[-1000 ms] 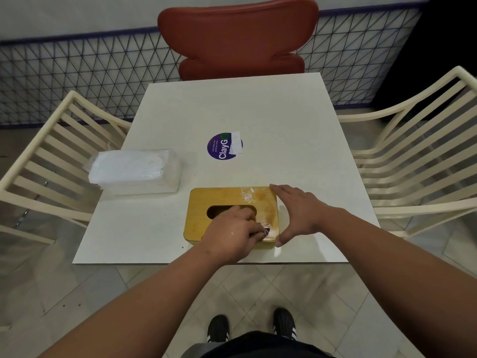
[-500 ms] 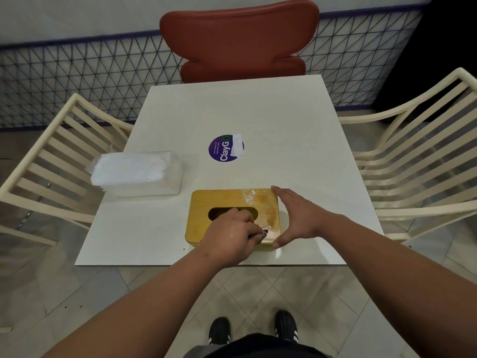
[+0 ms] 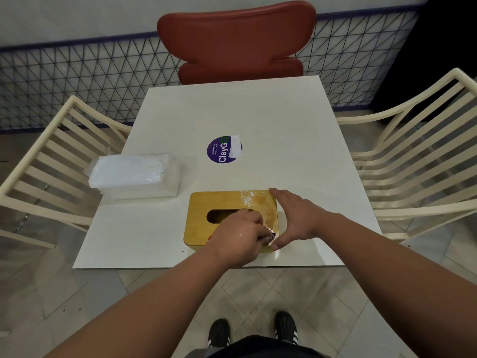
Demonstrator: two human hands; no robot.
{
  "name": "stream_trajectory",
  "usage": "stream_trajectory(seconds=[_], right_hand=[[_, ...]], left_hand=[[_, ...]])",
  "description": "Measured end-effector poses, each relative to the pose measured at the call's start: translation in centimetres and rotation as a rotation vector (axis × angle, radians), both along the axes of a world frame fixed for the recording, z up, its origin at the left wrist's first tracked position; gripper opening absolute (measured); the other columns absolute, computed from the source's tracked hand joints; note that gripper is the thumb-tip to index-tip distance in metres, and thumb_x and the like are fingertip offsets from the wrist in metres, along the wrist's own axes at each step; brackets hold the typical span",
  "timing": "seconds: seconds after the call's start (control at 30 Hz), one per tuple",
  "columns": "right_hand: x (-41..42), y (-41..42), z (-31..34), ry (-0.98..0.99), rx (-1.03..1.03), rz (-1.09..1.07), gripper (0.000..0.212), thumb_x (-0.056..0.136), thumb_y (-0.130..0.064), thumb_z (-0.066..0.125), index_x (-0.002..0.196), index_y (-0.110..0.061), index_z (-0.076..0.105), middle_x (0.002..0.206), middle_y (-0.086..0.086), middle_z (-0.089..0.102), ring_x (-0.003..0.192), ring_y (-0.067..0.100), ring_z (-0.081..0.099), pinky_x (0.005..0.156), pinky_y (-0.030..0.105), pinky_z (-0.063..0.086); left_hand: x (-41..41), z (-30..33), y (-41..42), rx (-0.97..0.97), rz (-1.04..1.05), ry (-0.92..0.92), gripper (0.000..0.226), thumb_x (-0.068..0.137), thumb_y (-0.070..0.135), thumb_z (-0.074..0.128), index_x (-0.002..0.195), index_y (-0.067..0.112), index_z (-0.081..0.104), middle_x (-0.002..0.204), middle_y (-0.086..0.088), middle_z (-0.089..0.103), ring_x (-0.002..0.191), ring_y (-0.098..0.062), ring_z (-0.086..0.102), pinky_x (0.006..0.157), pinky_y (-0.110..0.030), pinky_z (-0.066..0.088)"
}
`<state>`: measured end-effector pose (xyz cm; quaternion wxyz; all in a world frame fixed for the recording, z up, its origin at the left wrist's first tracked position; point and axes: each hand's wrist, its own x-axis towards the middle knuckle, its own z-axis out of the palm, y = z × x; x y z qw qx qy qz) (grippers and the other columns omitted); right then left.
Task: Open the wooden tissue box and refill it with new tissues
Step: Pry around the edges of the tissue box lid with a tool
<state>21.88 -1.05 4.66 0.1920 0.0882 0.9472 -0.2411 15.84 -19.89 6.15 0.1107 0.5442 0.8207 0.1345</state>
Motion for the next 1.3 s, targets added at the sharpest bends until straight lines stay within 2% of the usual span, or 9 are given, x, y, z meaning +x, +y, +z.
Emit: stream_trajectory(seconds=[0.13, 0.3, 0.47, 0.67, 0.83, 0.93, 1.13, 1.23, 1.3], right_hand=[[0.0, -0.1, 0.1, -0.003, 0.008, 0.004, 0.14, 0.052, -0.061, 0.085, 0.154, -0.023, -0.003, 0.16, -0.004, 0.011, 0.145, 0.021, 0.019, 0.115, 0.041, 0.027], [0.2, -0.2, 0.0, 0.003, 0.016, 0.0, 0.14, 0.051, -0.059, 0.085, 0.154, -0.024, -0.004, 0.159, -0.003, 0.012, 0.144, 0.021, 0.021, 0.113, 0.042, 0.029], [0.1, -0.1, 0.1, -0.015, 0.021, 0.008, 0.14, 0.054, -0.061, 0.085, 0.154, -0.023, -0.005, 0.16, -0.003, 0.01, 0.146, 0.021, 0.018, 0.115, 0.042, 0.027], [0.1, -0.1, 0.2, -0.017, 0.018, -0.003, 0.141, 0.051, -0.063, 0.085, 0.154, -0.025, -0.005, 0.16, -0.004, 0.01, 0.146, 0.02, 0.017, 0.115, 0.041, 0.027], [0.0, -0.1, 0.2, -0.029, 0.007, -0.004, 0.142, 0.051, -0.063, 0.085, 0.154, -0.026, -0.005, 0.161, -0.004, 0.01, 0.146, 0.021, 0.018, 0.115, 0.043, 0.026], [0.0, -0.1, 0.3, -0.033, 0.007, -0.006, 0.142, 0.051, -0.063, 0.085, 0.154, -0.026, -0.005, 0.161, -0.004, 0.01, 0.146, 0.021, 0.018, 0.115, 0.043, 0.026], [0.0, -0.1, 0.1, -0.039, 0.016, -0.005, 0.141, 0.052, -0.062, 0.085, 0.154, -0.025, -0.005, 0.16, -0.004, 0.011, 0.145, 0.021, 0.02, 0.114, 0.043, 0.027], [0.0, 0.0, 0.2, -0.042, 0.013, -0.007, 0.14, 0.053, -0.062, 0.085, 0.154, -0.025, -0.005, 0.16, -0.004, 0.011, 0.145, 0.021, 0.019, 0.115, 0.043, 0.027], [0.0, -0.1, 0.3, -0.041, 0.013, -0.006, 0.141, 0.052, -0.062, 0.085, 0.154, -0.026, -0.005, 0.16, -0.003, 0.011, 0.145, 0.022, 0.019, 0.115, 0.043, 0.027]], left_hand=[[-0.5, 0.0, 1.9, -0.008, 0.013, 0.021, 0.028, 0.095, 0.04, 0.05, 0.113, 0.031, 0.07, 0.101, 0.004, 0.06, 0.086, -0.02, 0.047, 0.071, -0.035, 0.042], [0.0, -0.6, 0.6, 0.024, -0.076, 0.026, 0.024, 0.092, 0.037, 0.054, 0.106, 0.03, 0.073, 0.095, 0.005, 0.062, 0.084, -0.019, 0.049, 0.063, -0.029, 0.034], [-1.3, -0.4, 2.5, 0.009, -0.01, 0.058, 0.028, 0.095, 0.04, 0.05, 0.108, 0.029, 0.072, 0.097, 0.004, 0.061, 0.079, -0.016, 0.038, 0.07, -0.035, 0.041], [-0.9, -1.1, 0.2, 0.064, -0.104, 0.054, 0.021, 0.089, 0.037, 0.058, 0.096, 0.028, 0.075, 0.089, 0.005, 0.063, 0.077, -0.019, 0.05, 0.063, -0.035, 0.047], [-2.4, -0.5, -0.4, 0.074, 0.152, 0.005, 0.032, 0.09, 0.044, 0.048, 0.105, 0.029, 0.073, 0.101, 0.006, 0.063, 0.096, -0.019, 0.052, 0.075, -0.032, 0.046], [-2.6, -0.8, -0.1, 0.003, 0.168, 0.052, 0.027, 0.094, 0.04, 0.051, 0.109, 0.03, 0.07, 0.107, 0.006, 0.062, 0.099, -0.019, 0.049, 0.077, -0.03, 0.042], [-0.7, -0.8, 3.0, 0.047, 0.081, 0.041, 0.026, 0.095, 0.032, 0.051, 0.105, 0.023, 0.074, 0.1, 0.0, 0.062, 0.086, -0.021, 0.048, 0.073, -0.035, 0.041], [-0.5, -0.8, 3.5, 0.031, 0.022, 0.057, 0.027, 0.095, 0.033, 0.05, 0.105, 0.024, 0.073, 0.099, 0.002, 0.062, 0.08, -0.017, 0.041, 0.071, -0.035, 0.041], [-0.6, -0.7, 2.4, 0.043, -0.041, 0.05, 0.026, 0.092, 0.035, 0.052, 0.099, 0.026, 0.075, 0.093, 0.004, 0.062, 0.077, -0.017, 0.043, 0.067, -0.036, 0.043]])
